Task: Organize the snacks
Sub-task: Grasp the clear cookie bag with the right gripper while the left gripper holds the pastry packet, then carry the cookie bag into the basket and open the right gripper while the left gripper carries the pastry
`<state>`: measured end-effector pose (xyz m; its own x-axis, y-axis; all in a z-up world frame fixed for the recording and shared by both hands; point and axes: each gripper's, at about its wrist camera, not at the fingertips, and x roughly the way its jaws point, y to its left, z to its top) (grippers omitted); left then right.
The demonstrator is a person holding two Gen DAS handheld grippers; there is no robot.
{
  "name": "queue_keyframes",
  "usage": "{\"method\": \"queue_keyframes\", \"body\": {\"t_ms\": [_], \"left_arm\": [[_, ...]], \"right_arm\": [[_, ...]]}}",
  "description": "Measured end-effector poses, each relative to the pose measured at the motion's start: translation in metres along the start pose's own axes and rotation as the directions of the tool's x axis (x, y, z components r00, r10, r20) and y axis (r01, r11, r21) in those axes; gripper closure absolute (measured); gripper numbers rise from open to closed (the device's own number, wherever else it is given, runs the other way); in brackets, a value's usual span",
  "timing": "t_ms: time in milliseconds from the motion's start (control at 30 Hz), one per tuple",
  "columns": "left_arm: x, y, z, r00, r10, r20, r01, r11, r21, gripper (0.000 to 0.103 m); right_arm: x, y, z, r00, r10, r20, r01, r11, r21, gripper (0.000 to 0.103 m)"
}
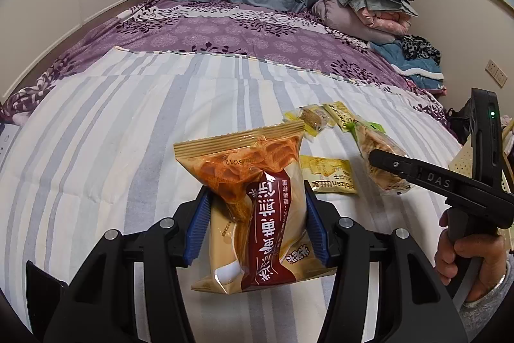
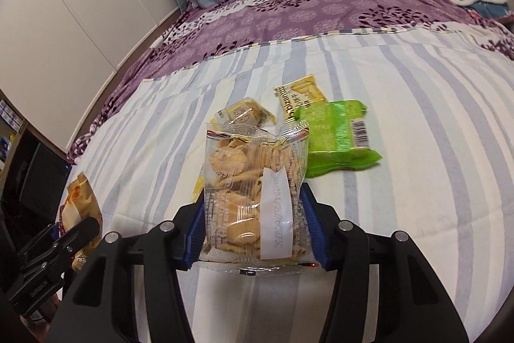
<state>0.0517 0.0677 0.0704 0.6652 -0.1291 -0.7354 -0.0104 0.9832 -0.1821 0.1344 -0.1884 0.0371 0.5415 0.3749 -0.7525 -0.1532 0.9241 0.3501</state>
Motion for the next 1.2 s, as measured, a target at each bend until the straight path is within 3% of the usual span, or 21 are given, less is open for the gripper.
{"method": "queue_keyframes", "body": {"t_ms": [367,833,1200], "left_arm": [[-0.019,-0.021,0.004,0.999,-0.022,0.029,0.021,0.999,0.033,0.048],[-0.048,-0.057,0.007,0.996,-0.061,0.067,0.054,0.994,0.095,0.048],[-0.066,-0.092,0.007,0.992,-0.099,0.082,0.085,0.983,0.161,0.048]], "right_arm": [[-0.057,-0.016,-0.005,0.994,0.003,0.106,-0.010,0.998,0.065,0.050],[-0.133,-0.045,-0.016,0.970,-0.011,0.241,-0.022,0.991,0.136,0.050],[-0.192,-0.079,-0.028,0.930,-0.088,0.357,0.011,0.977,0.212,0.050]]}}
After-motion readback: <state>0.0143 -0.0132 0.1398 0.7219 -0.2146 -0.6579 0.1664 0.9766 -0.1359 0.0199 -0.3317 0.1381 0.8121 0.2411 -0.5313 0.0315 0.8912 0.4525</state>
